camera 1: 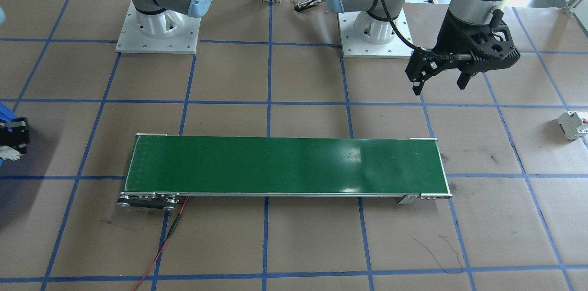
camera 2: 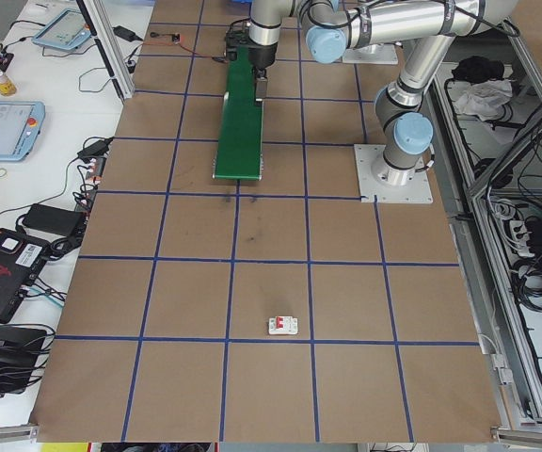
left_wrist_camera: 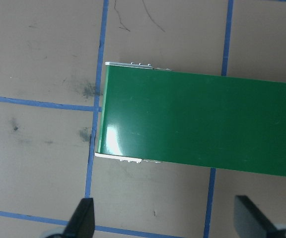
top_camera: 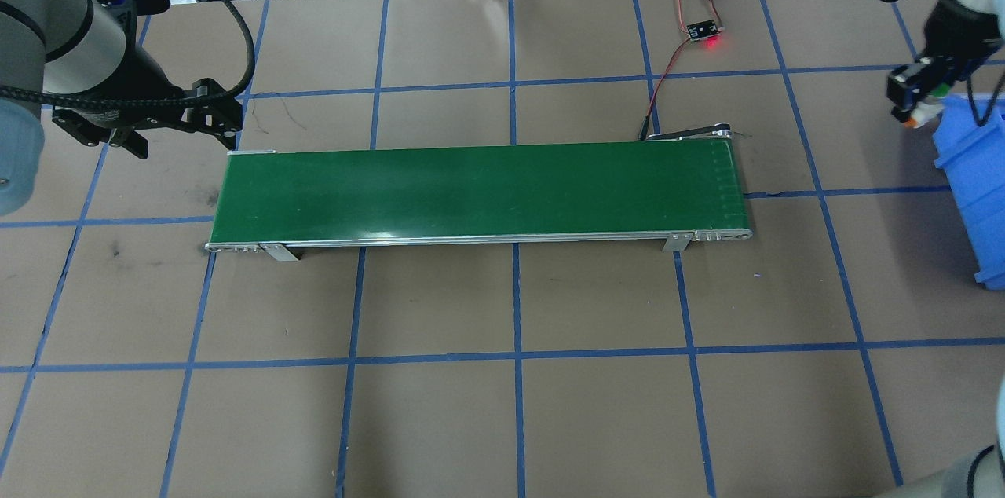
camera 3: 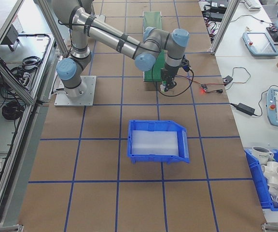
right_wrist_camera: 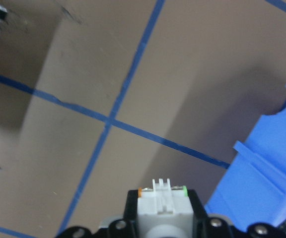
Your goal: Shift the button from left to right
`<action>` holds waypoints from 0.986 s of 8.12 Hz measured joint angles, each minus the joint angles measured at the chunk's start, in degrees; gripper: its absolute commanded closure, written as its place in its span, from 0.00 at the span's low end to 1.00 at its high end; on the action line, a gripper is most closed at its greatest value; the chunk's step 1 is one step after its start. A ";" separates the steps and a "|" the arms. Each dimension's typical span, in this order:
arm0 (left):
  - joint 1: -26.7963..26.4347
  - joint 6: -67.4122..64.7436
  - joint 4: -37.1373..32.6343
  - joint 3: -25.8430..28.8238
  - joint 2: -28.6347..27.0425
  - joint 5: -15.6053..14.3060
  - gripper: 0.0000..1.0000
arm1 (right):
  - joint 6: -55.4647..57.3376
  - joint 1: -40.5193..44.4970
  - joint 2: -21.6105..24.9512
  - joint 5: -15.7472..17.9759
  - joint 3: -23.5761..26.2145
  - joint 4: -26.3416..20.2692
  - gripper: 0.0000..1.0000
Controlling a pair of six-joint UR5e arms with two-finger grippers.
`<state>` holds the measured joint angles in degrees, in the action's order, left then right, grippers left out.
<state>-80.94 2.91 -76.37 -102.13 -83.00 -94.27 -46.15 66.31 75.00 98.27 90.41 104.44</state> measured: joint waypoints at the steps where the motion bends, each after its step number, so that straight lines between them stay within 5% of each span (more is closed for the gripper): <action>1: 0.00 -0.01 0.15 -0.02 0.07 0.02 0.00 | -10.74 -4.62 0.87 -0.55 -0.25 0.34 0.95; 4: 0.00 -0.10 0.47 0.05 1.04 0.11 0.00 | -45.62 -15.57 0.50 -2.16 -0.36 5.33 0.88; 7: 0.00 -0.42 2.95 -0.24 0.11 0.30 0.00 | -71.58 -22.23 -7.69 -5.27 -0.10 14.90 0.75; 8: 0.00 -0.63 3.27 -0.43 -0.02 0.32 0.00 | -75.86 -22.74 -10.51 -6.01 0.31 17.41 0.54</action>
<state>-80.95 2.27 -73.10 -102.55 -83.02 -93.95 -122.01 43.57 64.49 92.26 90.72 121.84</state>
